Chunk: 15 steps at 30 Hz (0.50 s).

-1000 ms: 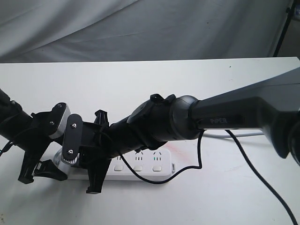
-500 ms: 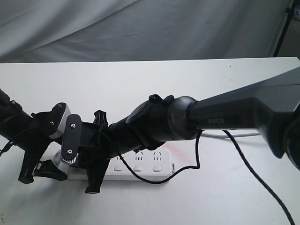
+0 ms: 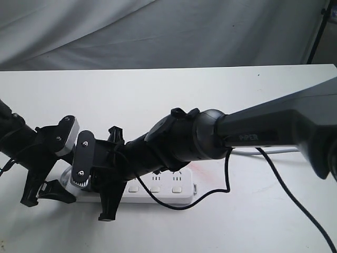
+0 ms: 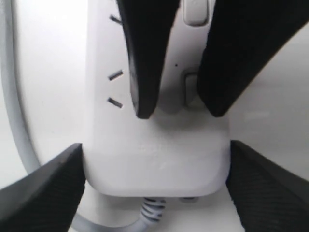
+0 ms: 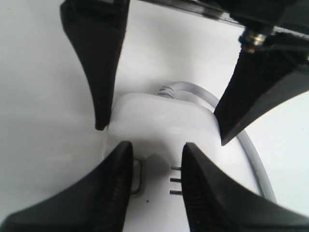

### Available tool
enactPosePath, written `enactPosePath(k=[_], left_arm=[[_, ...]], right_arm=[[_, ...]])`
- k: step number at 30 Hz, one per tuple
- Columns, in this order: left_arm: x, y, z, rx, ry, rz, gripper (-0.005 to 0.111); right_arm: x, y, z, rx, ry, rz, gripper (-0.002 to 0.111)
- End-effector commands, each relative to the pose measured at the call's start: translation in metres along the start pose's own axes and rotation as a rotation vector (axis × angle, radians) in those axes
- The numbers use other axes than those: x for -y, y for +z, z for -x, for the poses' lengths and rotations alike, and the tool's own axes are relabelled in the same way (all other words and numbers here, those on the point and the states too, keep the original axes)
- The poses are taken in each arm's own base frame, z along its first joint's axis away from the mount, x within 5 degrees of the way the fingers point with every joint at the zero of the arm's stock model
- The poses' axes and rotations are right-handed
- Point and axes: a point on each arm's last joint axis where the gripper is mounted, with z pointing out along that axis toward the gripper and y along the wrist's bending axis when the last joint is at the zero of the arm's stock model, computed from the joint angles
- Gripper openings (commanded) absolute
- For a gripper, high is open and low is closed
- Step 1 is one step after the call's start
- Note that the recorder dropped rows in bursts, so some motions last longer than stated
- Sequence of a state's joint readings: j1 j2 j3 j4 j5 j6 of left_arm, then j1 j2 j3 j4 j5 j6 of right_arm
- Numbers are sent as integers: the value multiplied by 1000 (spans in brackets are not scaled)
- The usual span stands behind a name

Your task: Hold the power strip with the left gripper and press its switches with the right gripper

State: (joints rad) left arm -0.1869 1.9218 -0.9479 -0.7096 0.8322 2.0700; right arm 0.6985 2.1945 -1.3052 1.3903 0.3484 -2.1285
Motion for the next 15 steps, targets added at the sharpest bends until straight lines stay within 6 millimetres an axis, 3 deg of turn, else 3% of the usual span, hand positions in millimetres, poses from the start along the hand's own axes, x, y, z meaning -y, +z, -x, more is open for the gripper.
enactPosePath(k=[1, 4, 8, 12, 15], left_arm=[[2, 1, 1, 7, 5, -11, 67], [2, 1, 1, 7, 2, -11, 67], [2, 1, 1, 7, 2, -11, 67], [2, 1, 1, 7, 2, -11, 67], [2, 1, 1, 7, 4, -11, 67]], right_arm=[[-3, 13, -18, -74, -56, -1, 33], [5, -2, 5, 2, -28, -22, 33], [12, -20, 18, 31, -28, -55, 33], [20, -35, 20, 47, -8, -77, 33], [20, -45, 10, 30, 14, -83, 33]])
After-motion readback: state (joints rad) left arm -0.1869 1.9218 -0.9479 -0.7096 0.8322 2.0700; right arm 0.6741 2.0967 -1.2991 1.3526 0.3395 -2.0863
